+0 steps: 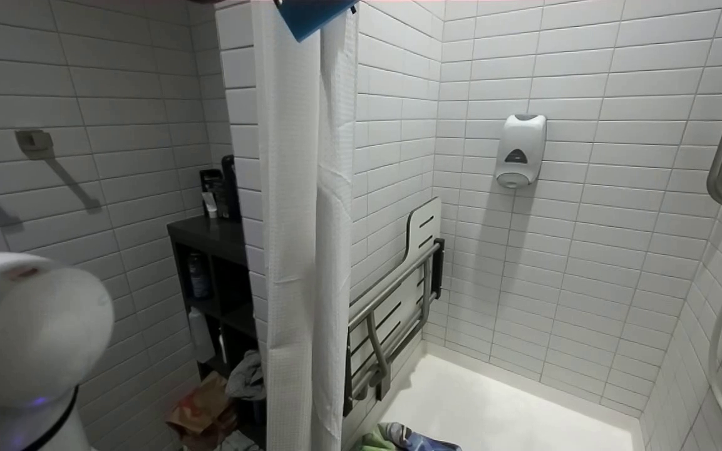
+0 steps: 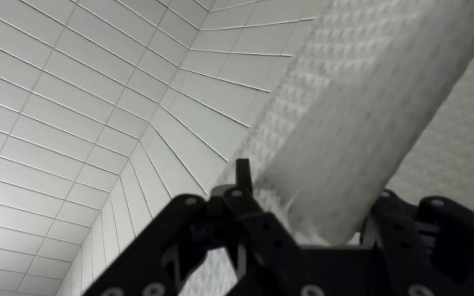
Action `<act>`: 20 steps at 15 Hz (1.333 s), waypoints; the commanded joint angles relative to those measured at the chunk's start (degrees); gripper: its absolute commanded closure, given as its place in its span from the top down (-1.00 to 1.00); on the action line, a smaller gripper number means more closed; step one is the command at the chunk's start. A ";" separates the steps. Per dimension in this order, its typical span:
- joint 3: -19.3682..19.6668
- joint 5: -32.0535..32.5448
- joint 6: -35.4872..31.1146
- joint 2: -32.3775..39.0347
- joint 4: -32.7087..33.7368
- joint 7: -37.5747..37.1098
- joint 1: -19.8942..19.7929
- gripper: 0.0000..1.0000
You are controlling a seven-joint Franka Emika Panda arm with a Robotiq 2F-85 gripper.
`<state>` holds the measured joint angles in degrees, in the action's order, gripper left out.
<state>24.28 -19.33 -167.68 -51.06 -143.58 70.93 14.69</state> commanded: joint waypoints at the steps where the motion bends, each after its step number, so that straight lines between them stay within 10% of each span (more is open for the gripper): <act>1: 6.03 6.09 0.02 -2.39 3.14 -0.10 1.07 -0.58; 5: 15.00 12.05 0.72 -5.36 8.11 1.84 0.16 -1.00; 13: 32.14 19.22 -0.53 -3.73 21.47 -0.76 -0.43 -0.99; 20: 46.75 17.94 -2.63 7.47 41.78 -13.29 8.10 -0.99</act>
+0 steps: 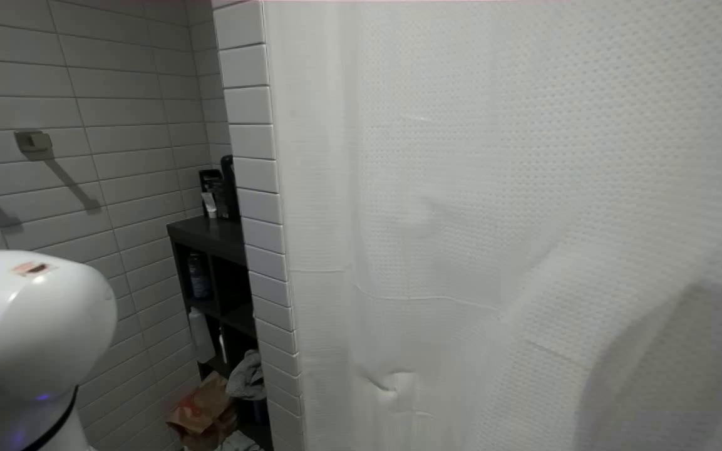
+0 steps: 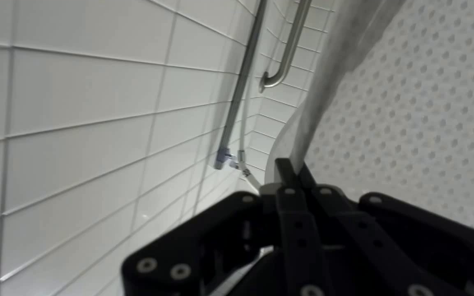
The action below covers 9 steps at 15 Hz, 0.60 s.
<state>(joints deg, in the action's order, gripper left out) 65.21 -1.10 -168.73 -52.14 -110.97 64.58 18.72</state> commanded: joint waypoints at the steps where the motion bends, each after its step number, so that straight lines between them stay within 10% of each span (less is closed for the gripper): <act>1: 8.41 -0.34 -1.67 10.46 11.92 -9.33 5.84 -0.99; 9: 31.64 3.40 6.29 21.61 27.85 -32.14 22.26 -0.99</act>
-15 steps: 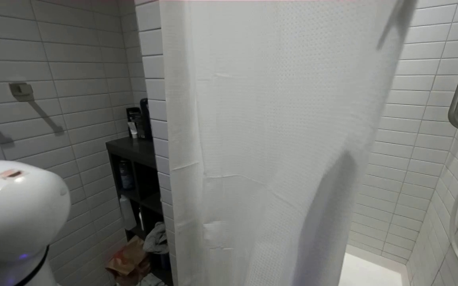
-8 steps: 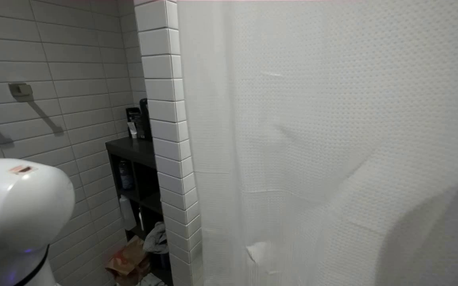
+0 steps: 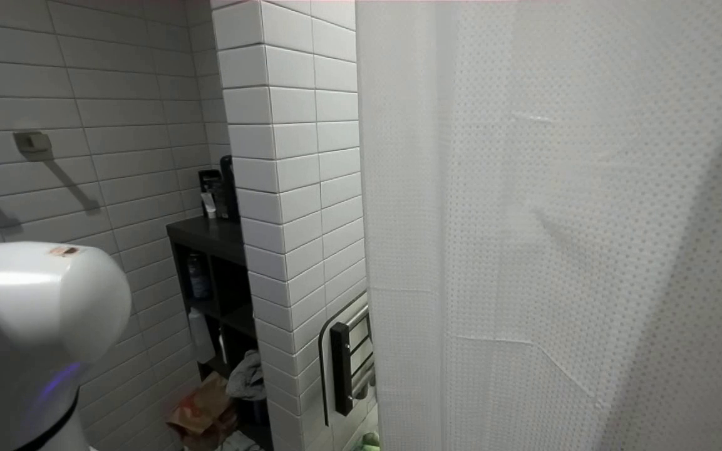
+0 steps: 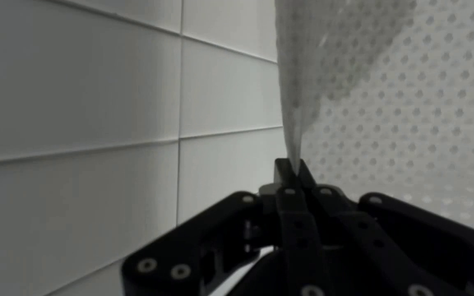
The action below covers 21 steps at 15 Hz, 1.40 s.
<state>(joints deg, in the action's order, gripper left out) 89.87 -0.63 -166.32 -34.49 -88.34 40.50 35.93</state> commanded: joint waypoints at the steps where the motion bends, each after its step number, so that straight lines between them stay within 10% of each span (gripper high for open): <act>1: 7.46 4.77 6.22 3.16 6.49 -9.30 6.41 -0.99; 2: 9.08 2.61 8.27 4.13 7.83 -8.34 8.07 -0.46; 3: 4.19 6.80 4.55 0.38 4.52 -8.84 4.95 -0.95; 13: 3.77 10.94 8.34 -0.41 5.15 -9.54 3.78 0.41; 17: -7.80 11.31 16.73 -5.34 1.62 -3.20 -3.94 0.94; 21: -20.35 8.87 30.39 -9.92 -3.24 3.13 -13.86 1.00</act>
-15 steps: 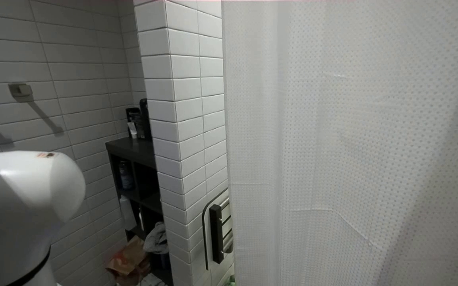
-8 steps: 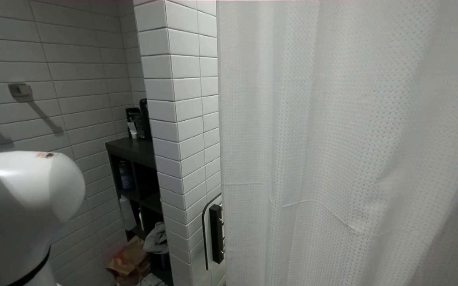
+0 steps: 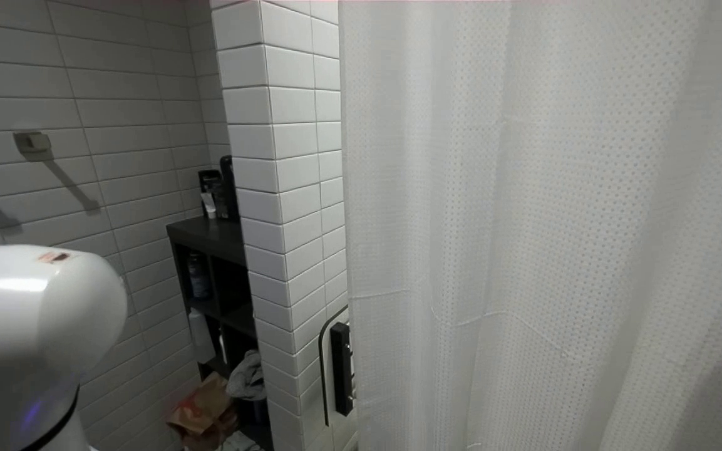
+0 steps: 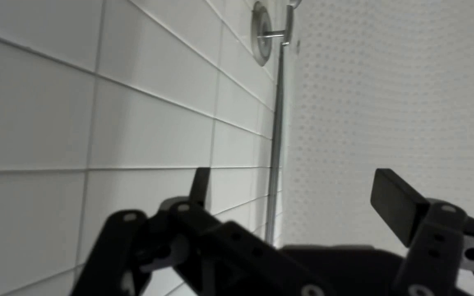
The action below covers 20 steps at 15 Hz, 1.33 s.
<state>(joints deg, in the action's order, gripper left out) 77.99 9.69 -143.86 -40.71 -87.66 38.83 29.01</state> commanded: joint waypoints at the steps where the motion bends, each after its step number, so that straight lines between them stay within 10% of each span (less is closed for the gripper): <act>1: -10.40 -1.90 11.79 -4.65 -4.58 6.16 -8.80 1.00; 9: -16.05 -5.19 37.37 -9.26 -5.08 19.11 -13.95 1.00; 20: -26.60 -5.98 45.91 -15.15 -14.99 35.07 -19.16 1.00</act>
<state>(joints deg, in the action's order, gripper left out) 55.93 3.25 -98.99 -53.60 -97.21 69.38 14.26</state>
